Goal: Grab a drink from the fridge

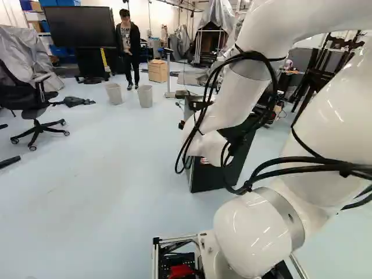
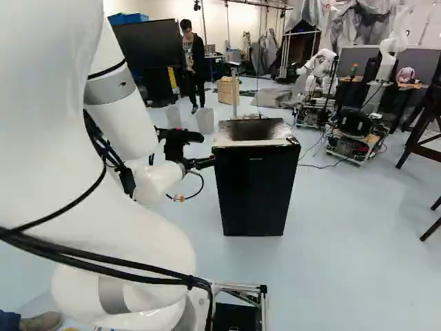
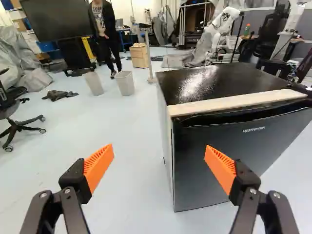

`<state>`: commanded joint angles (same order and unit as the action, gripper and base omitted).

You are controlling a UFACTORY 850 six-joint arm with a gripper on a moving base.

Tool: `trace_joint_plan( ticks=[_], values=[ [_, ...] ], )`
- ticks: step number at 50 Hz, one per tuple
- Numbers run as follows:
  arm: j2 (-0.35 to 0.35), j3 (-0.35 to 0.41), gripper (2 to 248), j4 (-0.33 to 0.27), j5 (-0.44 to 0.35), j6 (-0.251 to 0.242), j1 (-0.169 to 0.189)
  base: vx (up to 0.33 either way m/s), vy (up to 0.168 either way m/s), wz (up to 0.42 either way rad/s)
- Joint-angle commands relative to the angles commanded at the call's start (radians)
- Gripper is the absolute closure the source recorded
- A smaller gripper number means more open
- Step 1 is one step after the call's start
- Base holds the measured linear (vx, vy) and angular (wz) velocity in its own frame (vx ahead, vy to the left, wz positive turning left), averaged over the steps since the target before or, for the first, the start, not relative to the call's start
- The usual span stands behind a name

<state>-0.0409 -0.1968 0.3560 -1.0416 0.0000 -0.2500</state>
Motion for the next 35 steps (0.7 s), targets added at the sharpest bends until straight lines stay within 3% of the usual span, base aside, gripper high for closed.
trace_joint_plan(
  ticks=[35],
  values=[
    [0.214,-0.12,3,0.284,-0.12,0.0,-0.11,0.0,0.0,0.0]
  ],
)
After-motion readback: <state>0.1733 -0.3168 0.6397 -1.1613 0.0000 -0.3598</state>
